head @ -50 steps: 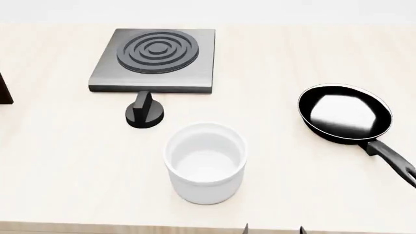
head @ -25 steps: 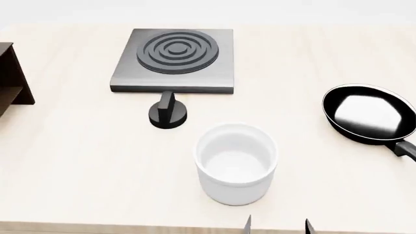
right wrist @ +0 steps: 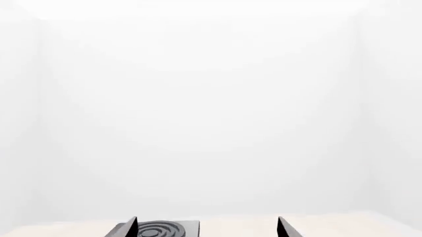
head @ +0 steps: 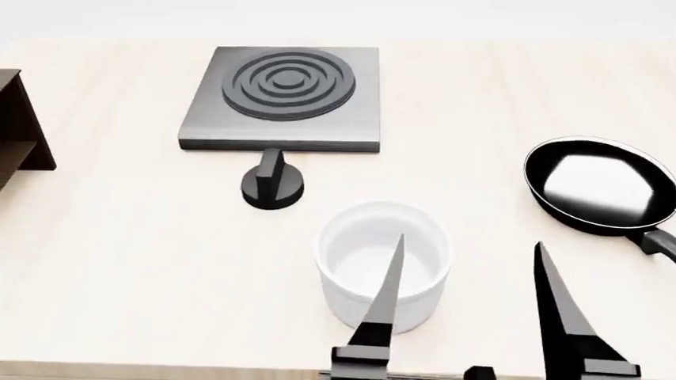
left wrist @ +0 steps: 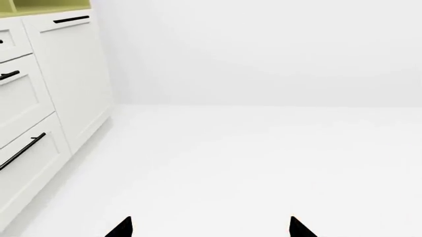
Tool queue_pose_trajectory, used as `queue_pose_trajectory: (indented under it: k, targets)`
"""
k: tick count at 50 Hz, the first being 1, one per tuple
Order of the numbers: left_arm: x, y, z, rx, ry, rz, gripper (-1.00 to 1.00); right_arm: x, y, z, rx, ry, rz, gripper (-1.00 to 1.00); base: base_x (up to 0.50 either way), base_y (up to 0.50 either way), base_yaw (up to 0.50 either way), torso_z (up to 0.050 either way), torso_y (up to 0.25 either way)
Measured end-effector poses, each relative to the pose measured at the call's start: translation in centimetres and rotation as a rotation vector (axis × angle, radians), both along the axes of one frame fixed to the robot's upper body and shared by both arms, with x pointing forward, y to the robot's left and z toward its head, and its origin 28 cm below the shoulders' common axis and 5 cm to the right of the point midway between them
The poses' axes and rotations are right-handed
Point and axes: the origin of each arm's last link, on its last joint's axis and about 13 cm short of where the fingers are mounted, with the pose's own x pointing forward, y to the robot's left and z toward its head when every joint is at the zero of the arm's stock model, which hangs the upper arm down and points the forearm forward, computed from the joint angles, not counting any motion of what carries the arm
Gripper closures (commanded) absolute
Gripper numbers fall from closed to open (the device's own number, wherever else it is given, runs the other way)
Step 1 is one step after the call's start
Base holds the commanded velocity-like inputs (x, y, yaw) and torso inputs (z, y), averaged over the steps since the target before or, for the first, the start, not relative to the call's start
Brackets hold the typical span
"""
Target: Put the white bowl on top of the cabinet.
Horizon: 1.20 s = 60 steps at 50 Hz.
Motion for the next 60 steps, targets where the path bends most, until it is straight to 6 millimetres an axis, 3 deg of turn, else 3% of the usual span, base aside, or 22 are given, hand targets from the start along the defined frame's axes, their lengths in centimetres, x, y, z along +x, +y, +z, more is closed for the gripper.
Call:
queue_pose_trajectory:
  k: [20, 33, 60]
  targets:
    - [0.1, 0.0, -0.2, -0.002, 0.007, -0.005, -1.00, -2.3, 1.8, 4.7, 0.011, -0.113, 0.094, -1.00, 0.46, 0.00, 0.00, 0.000, 0.000]
    - [0.2, 0.0, -0.2, -0.003, 0.007, -0.009, -1.00, -3.8, 2.0, 5.2, 0.014, -0.093, 0.092, -1.00, 0.23, 0.02, 0.00, 0.000, 0.000]
    - [0.3, -0.1, -0.3, -0.004, 0.009, -0.015, -1.00, -4.5, 1.2, 5.2, 0.051, -0.052, 0.039, -1.00, 0.00, 0.49, 0.00, 0.000, 0.000]
